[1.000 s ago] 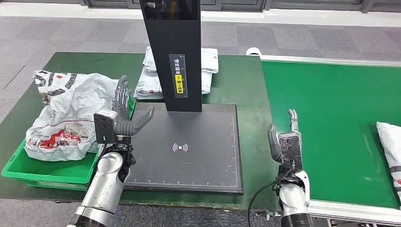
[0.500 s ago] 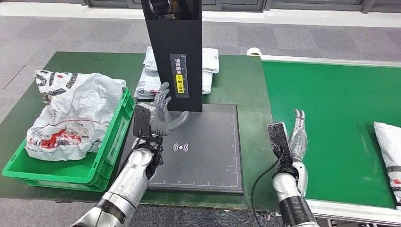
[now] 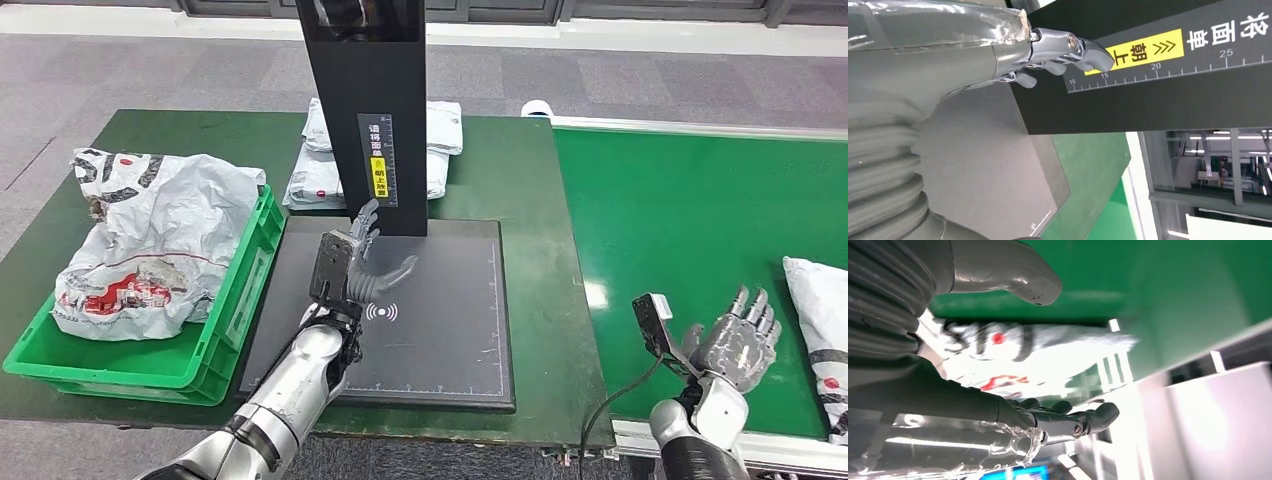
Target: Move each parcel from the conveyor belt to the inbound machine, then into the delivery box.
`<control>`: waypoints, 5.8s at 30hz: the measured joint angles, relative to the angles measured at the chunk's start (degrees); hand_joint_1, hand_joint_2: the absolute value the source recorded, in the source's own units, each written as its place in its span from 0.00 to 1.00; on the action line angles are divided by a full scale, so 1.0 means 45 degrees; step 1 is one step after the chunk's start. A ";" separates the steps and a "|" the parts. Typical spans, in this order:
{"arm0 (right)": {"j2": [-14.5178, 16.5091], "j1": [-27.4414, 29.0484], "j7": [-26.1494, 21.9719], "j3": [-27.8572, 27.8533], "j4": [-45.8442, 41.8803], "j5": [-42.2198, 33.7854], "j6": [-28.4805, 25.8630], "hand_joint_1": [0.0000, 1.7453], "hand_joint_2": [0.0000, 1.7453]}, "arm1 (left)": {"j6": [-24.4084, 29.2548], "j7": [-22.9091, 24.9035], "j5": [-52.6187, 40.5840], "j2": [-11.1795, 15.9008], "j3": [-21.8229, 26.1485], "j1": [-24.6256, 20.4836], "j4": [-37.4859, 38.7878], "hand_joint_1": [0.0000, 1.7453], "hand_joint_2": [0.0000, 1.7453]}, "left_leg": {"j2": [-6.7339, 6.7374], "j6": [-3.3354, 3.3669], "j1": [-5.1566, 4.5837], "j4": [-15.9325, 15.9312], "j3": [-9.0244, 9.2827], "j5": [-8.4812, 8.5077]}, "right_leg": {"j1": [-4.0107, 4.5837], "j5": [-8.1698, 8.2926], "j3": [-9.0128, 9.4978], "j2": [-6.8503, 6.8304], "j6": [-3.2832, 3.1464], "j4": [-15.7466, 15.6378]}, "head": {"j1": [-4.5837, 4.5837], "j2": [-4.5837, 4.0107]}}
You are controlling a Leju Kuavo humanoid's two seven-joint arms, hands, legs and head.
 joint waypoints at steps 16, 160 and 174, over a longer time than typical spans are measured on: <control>-0.1065 0.0125 0.2451 -0.2316 0.2780 0.1282 -0.0005 0.00 1.00 | -0.0073 0.0272 0.0213 0.0157 0.0045 -0.0028 0.0304 0.00 1.00 | -0.0005 0.0009 -0.0001 -0.0001 -0.0007 -0.0006 | -0.0001 -0.0002 0.0001 -0.0006 0.0001 0.0000 | 0.0000 0.0000; 0.2656 -0.2342 -0.2236 1.0310 -0.3215 -0.7314 0.2540 0.00 0.00 | 0.0593 -0.0407 0.0613 0.0374 0.2006 -0.0444 0.0609 0.00 1.00 | -0.0008 -0.0012 0.0025 0.0014 -0.0070 0.0087 | 0.0015 0.0065 -0.0056 0.0002 0.0009 0.0020 | -0.0001 0.0000; 0.1855 -0.0589 -0.0835 0.6281 -0.2458 -0.5321 0.2935 0.00 0.00 | 0.0530 -0.0130 0.0806 0.0551 0.2006 -0.0117 0.0430 0.00 1.00 | -0.0009 -0.0009 0.0030 0.0012 -0.0074 0.0081 | 0.0021 0.0064 -0.0062 0.0001 0.0009 0.0018 | 0.0000 0.0000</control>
